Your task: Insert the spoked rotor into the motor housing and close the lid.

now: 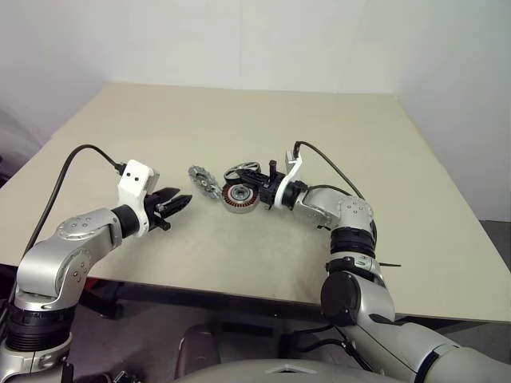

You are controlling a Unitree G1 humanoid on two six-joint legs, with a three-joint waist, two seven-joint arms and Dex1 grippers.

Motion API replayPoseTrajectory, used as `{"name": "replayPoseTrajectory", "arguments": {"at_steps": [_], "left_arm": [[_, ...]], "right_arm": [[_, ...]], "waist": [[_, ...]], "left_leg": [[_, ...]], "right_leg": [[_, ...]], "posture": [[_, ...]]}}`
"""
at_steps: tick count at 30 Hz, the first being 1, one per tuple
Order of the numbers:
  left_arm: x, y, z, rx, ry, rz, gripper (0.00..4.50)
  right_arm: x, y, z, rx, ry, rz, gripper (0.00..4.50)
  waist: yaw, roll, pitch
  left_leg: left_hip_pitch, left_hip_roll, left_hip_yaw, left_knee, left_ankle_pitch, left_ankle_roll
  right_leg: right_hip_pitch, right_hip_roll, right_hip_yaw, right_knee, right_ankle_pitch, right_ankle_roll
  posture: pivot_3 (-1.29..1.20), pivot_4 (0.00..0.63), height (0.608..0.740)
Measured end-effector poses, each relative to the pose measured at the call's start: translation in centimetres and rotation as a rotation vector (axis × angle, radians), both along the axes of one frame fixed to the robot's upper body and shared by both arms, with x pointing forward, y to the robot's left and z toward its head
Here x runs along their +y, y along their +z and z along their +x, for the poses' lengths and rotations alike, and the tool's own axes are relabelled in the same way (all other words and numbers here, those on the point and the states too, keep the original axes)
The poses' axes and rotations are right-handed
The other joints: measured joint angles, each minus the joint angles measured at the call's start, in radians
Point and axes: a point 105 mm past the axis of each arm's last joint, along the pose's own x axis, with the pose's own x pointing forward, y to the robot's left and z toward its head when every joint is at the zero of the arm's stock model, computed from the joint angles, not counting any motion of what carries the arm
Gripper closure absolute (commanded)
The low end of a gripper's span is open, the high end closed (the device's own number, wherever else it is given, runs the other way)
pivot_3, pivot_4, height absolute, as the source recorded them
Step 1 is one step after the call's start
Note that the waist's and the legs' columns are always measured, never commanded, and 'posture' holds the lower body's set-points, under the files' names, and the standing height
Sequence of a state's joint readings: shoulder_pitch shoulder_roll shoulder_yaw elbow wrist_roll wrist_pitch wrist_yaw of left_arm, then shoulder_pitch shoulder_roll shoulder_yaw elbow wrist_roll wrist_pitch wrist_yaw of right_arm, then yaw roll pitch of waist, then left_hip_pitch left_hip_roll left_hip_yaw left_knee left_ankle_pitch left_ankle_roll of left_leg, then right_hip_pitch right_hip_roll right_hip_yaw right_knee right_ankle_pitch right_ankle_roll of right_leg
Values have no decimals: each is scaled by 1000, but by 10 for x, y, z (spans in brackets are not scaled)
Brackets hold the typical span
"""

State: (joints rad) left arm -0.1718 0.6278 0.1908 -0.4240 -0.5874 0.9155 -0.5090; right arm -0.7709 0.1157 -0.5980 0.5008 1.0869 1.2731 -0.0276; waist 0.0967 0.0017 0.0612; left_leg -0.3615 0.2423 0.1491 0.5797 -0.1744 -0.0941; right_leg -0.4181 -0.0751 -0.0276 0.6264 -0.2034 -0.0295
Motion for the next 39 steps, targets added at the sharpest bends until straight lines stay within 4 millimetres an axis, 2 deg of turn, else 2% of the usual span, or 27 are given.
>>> {"name": "replayPoseTrajectory", "arguments": {"at_steps": [17,26,31,33,37,39], "left_arm": [[1,0,0,-1,8,2,2529],[1,0,1,-2,11,3,2529],[1,0,1,-2,12,3,2529],[1,0,1,-2,12,3,2529],[1,0,1,-2,13,4,2529],[1,0,1,-3,13,4,2529]], "right_arm": [[3,10,-1,6,1,-10,4197],[14,14,-5,-14,37,-30,4197],[27,32,-13,-170,118,-22,4197],[25,36,-14,-273,147,-70,4197],[18,32,-9,-466,165,-205,4197],[21,21,-8,-541,188,-267,4197]], "waist": [[0,0,0],[0,0,0],[1,0,0],[3,-1,0],[8,-2,-1],[6,-2,-1]], "left_leg": [[0,0,0,0,0,0],[0,0,0,0,0,0],[-1,0,0,0,0,0],[-2,-1,-1,0,0,0],[-3,-1,-1,1,0,-1],[-3,-1,-1,1,0,-1]], "right_leg": [[0,0,0,0,0,1],[0,0,0,0,0,1],[0,0,0,-1,0,3],[0,0,0,-1,1,3],[1,-1,0,-2,1,5],[1,0,0,-1,1,4]], "posture": [[0,0,740],[0,0,740],[0,0,740],[0,0,740],[0,0,740],[0,0,740]]}}
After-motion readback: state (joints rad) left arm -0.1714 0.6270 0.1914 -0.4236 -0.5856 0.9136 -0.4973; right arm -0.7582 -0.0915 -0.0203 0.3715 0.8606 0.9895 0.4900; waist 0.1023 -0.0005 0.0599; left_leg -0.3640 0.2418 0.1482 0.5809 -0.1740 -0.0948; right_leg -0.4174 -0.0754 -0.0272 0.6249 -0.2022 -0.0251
